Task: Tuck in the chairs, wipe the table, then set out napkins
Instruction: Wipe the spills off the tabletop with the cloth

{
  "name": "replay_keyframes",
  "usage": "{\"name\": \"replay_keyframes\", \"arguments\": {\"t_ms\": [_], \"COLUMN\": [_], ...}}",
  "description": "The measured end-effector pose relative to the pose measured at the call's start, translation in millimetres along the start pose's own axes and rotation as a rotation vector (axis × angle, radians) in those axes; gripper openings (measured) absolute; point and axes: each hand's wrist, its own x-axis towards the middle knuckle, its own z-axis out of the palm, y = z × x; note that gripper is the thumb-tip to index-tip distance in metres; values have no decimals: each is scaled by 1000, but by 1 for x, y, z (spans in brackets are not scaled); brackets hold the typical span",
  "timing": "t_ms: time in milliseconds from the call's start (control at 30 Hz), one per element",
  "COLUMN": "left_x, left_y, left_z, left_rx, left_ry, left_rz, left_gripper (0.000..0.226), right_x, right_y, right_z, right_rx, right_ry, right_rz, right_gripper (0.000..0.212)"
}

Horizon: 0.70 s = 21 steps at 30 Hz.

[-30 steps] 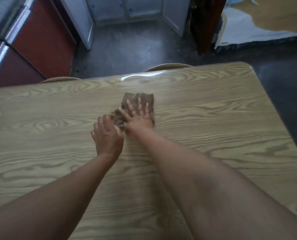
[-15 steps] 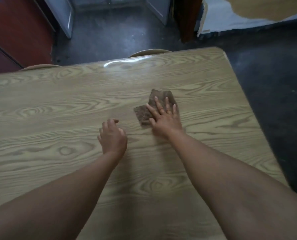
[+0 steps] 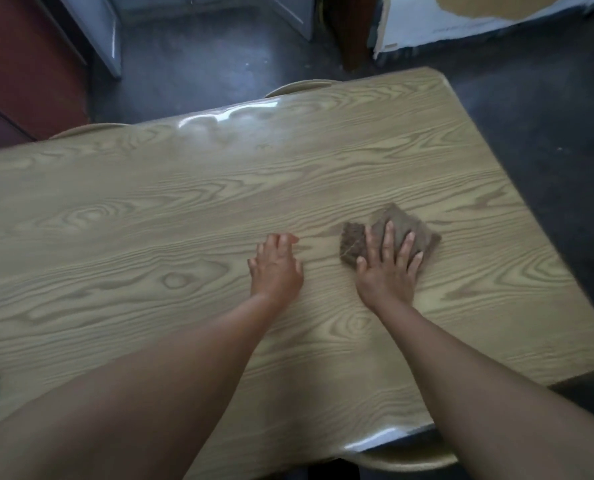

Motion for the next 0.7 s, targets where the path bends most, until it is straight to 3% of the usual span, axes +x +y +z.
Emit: {"name": "replay_keyframes", "arguments": {"t_ms": [300, 700], "left_x": [-28, -68], "left_y": [-162, -342], "left_z": [-85, -193], "left_rx": [31, -136], "left_ry": [75, 286], "left_rz": [-123, -552], "left_gripper": [38, 32], "right_x": [-64, -131], "right_y": [-187, -444], "right_z": [44, 68], "right_rx": [3, -157], "right_ry": [-1, -252], "right_rz": [-190, -664], "right_gripper": [67, 66]}}
